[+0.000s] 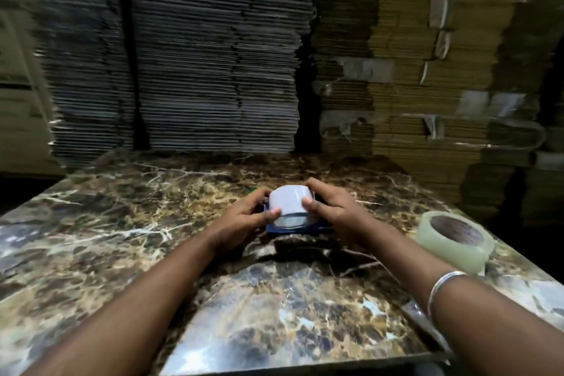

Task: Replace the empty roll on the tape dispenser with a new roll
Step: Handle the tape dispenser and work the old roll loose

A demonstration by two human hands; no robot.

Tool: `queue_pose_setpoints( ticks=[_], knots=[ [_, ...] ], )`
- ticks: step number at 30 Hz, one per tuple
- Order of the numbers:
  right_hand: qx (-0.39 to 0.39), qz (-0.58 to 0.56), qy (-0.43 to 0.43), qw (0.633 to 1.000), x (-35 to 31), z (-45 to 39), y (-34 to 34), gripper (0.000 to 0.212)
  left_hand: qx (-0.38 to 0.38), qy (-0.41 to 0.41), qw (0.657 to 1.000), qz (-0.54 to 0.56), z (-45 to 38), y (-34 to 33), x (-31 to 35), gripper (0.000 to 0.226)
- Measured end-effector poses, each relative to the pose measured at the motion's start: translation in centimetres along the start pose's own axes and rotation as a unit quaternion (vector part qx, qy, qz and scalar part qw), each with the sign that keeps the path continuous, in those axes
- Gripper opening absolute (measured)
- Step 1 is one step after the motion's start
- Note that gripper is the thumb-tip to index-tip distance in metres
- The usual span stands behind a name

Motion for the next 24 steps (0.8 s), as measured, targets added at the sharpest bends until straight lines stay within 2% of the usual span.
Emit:
queue_pose_setpoints(
  ticks=[2,5,7,9,11,13,16,20,24],
  knots=[
    [0.005,-0.072,-0.028,0.997,0.6,-1.3,-1.2,0.027,0.027,0.006,0.999,0.028,-0.4,0.9,-0.5,0.058],
    [0.031,-0.124,-0.043,0.991,0.8,-3.5,-2.6,0.041,0.054,0.005,0.999,0.002,-0.7,2.3,-0.9,0.067],
    [0.034,-0.158,-0.048,0.986,0.9,-4.5,-3.3,0.040,0.079,0.003,0.996,-0.035,-1.0,3.5,-1.3,0.063],
    [0.035,-0.152,-0.045,0.987,1.1,-5.0,-3.8,0.041,0.095,0.005,0.995,-0.019,-1.2,4.5,-1.7,0.054],
    [0.042,-0.141,-0.048,0.988,1.6,-5.0,-3.9,0.047,0.087,0.007,0.996,0.024,-1.4,4.9,-1.9,0.051],
    [0.035,-0.155,-0.046,0.986,1.8,-4.6,-3.7,0.041,0.070,0.011,0.997,0.037,-1.7,4.8,-2.0,0.051],
    [0.013,-0.162,-0.016,0.987,0.9,-4.2,-3.5,0.050,0.062,0.026,0.995,0.075,-1.7,4.5,-2.0,0.048],
    [0.030,-0.041,0.018,0.999,-0.3,-4.1,-3.0,0.049,0.054,0.045,0.988,0.138,-1.7,4.1,-1.7,0.040],
    [0.060,0.137,0.029,0.988,-1.7,-3.4,-2.0,0.066,0.052,0.067,0.987,0.137,-1.6,4.3,-2.0,0.048]
  ],
)
Point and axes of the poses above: each hand's wrist, its own z-axis away from the middle knuckle, its own y-axis out of the back of the hand, x = y × z, the point moved 9 cm from there along -z, towards the middle knuckle, and after that the axes turned 2 degrees about z, right-handed, at the moved point
